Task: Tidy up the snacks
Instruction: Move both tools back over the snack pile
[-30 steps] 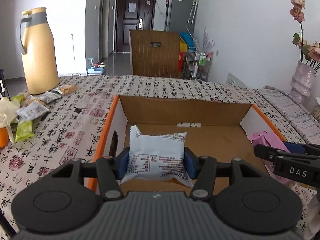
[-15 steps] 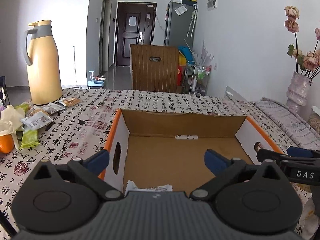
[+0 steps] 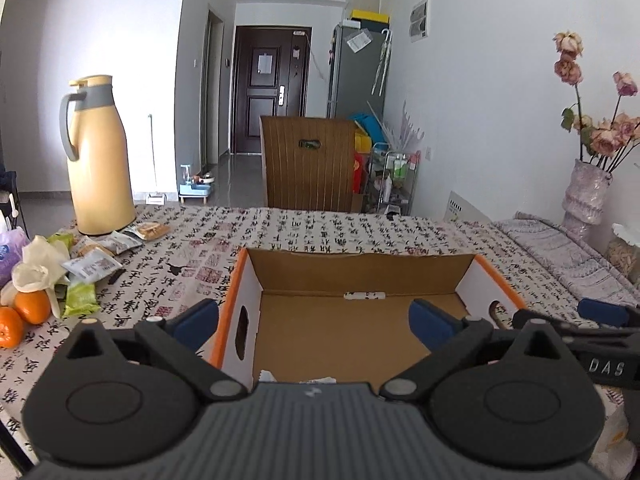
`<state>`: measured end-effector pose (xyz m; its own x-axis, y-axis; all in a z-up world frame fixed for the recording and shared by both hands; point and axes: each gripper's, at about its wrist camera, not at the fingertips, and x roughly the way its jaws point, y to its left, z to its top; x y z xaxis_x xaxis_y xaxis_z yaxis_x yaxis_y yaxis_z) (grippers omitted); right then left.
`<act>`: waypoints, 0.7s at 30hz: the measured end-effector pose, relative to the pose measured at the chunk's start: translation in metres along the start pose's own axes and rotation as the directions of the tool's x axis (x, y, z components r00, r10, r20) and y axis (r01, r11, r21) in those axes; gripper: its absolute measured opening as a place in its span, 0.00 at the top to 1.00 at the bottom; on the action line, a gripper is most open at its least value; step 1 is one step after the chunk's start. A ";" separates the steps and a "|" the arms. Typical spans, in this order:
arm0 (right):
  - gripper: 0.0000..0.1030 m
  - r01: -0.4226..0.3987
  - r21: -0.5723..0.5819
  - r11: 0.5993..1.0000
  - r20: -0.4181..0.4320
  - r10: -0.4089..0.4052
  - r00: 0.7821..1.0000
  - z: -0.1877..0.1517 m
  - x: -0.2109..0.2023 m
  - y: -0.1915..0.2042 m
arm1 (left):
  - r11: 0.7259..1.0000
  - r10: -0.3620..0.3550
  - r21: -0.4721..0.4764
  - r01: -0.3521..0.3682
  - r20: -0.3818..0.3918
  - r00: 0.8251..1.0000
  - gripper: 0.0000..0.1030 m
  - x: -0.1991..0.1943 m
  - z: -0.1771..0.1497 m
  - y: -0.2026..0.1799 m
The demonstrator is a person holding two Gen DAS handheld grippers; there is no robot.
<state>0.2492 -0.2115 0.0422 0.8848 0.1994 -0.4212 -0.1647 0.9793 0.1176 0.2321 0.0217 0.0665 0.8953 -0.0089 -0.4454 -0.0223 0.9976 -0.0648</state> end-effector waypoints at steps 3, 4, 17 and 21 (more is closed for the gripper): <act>0.01 -0.006 -0.005 1.000 0.002 0.006 1.000 -0.004 -0.017 0.005 | 1.000 0.002 -0.001 -0.002 0.009 1.000 0.00 -0.017 -0.001 0.000; 0.01 -0.007 -0.006 1.000 0.003 0.007 1.000 -0.006 -0.023 0.007 | 1.000 0.002 -0.002 -0.002 0.011 1.000 0.00 -0.023 -0.002 0.001; 0.01 0.005 -0.019 1.000 -0.032 -0.006 0.999 -0.055 -0.096 0.034 | 1.000 -0.006 -0.002 0.006 -0.002 1.000 0.00 -0.093 -0.044 0.018; 0.01 0.012 -0.032 0.999 -0.062 -0.014 0.998 -0.076 -0.114 0.047 | 1.000 -0.007 0.005 0.007 -0.024 1.000 0.00 -0.106 -0.062 0.024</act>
<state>0.1074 -0.1858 0.0270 0.8586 0.1871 -0.4773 -0.1675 0.9823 0.0837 0.1090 0.0428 0.0566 0.8844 -0.0172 -0.4664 -0.0142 0.9979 -0.0636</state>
